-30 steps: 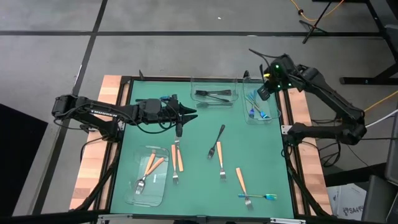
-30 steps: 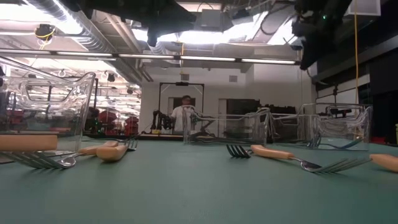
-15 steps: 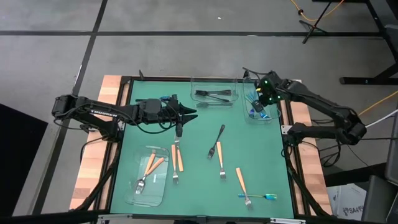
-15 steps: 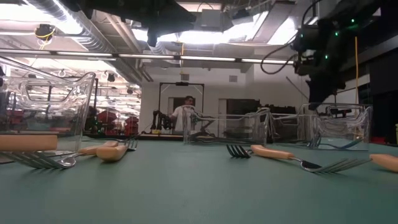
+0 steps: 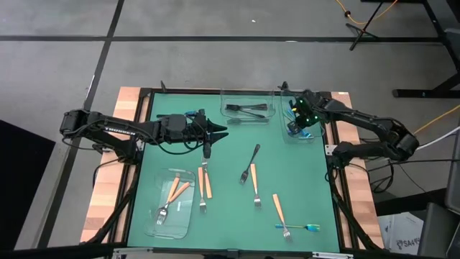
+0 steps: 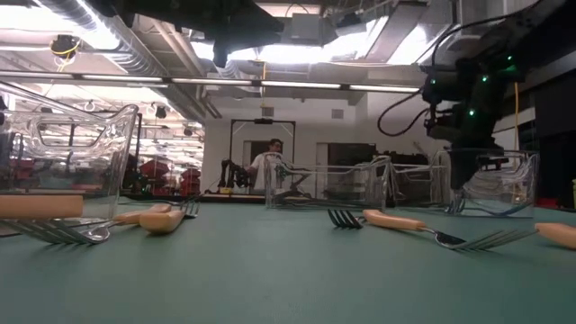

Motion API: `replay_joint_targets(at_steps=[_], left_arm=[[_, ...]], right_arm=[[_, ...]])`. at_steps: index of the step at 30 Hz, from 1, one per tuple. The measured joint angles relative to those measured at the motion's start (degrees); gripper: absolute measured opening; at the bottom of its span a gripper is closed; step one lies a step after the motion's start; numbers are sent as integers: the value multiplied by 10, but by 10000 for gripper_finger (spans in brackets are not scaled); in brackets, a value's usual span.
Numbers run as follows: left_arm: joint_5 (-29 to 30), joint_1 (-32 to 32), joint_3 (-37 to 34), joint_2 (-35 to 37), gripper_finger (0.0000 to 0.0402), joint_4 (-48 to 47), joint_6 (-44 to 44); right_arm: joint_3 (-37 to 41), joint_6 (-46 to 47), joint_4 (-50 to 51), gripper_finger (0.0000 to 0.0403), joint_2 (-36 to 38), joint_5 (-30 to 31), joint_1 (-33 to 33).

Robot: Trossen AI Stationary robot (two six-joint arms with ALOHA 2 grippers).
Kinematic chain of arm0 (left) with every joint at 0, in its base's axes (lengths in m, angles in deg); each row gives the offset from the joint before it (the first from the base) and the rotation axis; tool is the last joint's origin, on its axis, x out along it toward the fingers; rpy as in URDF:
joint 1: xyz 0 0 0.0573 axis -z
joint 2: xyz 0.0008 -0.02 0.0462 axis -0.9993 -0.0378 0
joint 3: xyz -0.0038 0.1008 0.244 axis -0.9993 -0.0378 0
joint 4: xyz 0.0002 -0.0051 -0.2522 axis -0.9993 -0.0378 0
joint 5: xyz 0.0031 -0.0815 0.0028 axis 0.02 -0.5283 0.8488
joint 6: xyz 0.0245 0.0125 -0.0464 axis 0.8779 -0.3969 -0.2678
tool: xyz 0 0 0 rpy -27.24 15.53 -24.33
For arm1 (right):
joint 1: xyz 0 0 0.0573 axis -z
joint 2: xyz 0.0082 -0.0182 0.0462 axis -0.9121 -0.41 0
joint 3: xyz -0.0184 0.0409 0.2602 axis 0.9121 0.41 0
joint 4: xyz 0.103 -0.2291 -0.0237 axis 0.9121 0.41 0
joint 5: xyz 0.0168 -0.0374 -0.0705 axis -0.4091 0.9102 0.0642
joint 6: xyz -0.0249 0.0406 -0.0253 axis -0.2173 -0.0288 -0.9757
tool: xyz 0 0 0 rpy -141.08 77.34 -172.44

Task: Sort silverware by color (type)
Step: Put the blue fork into the top right transparent bin

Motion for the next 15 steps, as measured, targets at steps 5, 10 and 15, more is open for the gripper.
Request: replay_joint_targets(at_steps=[5,10,15], left_arm=[[0,0,0,0,100,0,1],[0,0,0,0,100,0,1],[0,0,0,0,100,0,2]], right_arm=[[2,0,-14,1,-26,0,0],[2,0,-18,1,-34,0,0],[2,0,-19,3,-34,10,0]])
